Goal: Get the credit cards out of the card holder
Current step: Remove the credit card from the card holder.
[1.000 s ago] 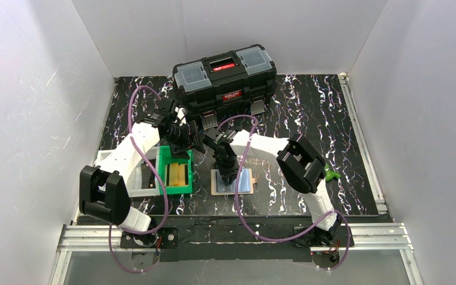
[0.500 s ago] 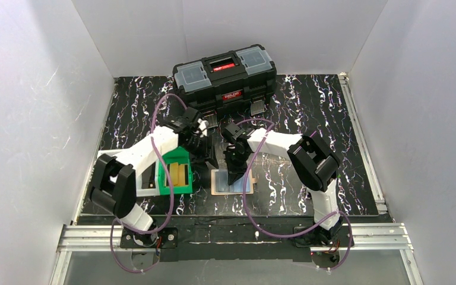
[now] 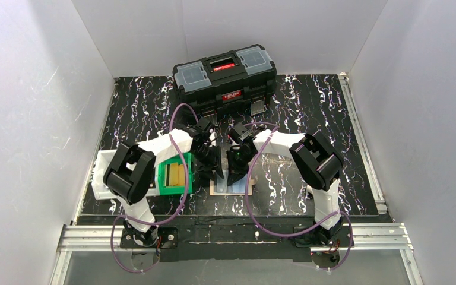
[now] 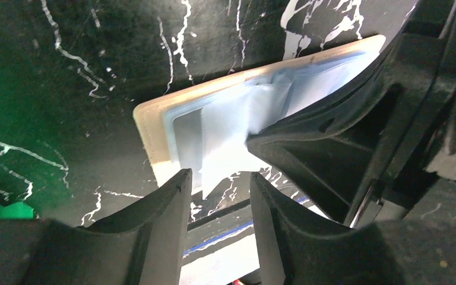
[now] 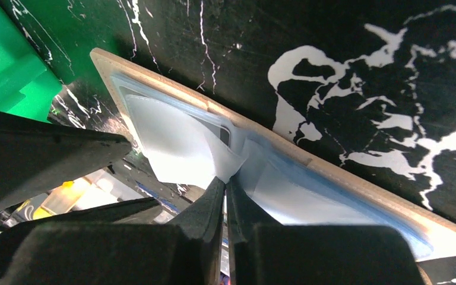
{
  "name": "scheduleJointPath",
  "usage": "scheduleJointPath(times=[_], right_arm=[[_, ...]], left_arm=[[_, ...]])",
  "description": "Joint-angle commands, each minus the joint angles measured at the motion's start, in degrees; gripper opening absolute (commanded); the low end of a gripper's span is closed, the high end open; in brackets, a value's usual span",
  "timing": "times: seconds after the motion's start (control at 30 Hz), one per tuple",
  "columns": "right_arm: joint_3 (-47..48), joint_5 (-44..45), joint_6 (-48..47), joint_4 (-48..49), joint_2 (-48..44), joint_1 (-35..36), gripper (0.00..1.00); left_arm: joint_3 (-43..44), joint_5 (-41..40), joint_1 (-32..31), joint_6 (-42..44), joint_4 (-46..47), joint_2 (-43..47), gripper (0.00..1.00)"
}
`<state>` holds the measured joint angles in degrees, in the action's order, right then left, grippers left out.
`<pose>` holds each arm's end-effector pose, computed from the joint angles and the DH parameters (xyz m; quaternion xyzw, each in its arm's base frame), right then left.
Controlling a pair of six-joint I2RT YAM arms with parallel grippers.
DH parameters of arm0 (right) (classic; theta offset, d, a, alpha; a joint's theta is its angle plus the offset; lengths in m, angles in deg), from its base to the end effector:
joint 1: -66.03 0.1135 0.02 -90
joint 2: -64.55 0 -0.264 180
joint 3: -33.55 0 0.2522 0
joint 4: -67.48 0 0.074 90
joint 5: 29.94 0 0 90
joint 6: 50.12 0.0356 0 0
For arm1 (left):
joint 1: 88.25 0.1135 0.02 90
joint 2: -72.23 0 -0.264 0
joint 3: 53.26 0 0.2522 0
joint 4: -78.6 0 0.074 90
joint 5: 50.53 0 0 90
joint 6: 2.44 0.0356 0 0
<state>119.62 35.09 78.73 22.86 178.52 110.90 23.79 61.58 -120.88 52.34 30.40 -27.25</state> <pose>0.2602 0.2802 0.1354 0.0835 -0.9620 -0.2581 0.0321 0.2724 -0.1903 0.1767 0.0104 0.9679 -0.2490 0.0315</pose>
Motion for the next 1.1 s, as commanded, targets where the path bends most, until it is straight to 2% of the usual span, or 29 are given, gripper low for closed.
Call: scheduleJointPath(times=[0.0, 0.37, 0.53, 0.67, 1.07], right_arm=[[-3.9, 4.3, -0.5, 3.2, 4.3, 1.8, 0.10], [-4.4, 4.1, -0.3, 3.6, 4.0, 1.3, 0.10], [-4.5, 3.9, -0.2, 3.7, 4.2, 1.1, 0.10], [-4.5, 3.8, -0.2, 3.8, 4.3, 1.2, 0.09], [-5.0, 3.8, 0.0, 3.9, 4.1, 0.8, 0.09]], left_arm=[[-0.7, 1.9, -0.9, -0.2, 2.1, -0.3, 0.39], [-1.6, 1.2, -1.4, -0.5, 3.2, -2.0, 0.33], [-0.9, -4.9, -1.4, 1.1, -0.5, 0.4, 0.36], [-0.7, -6.0, -1.4, 1.9, -2.0, 0.4, 0.36], [-1.6, -3.1, -1.5, 2.2, 1.0, -2.0, 0.36]])
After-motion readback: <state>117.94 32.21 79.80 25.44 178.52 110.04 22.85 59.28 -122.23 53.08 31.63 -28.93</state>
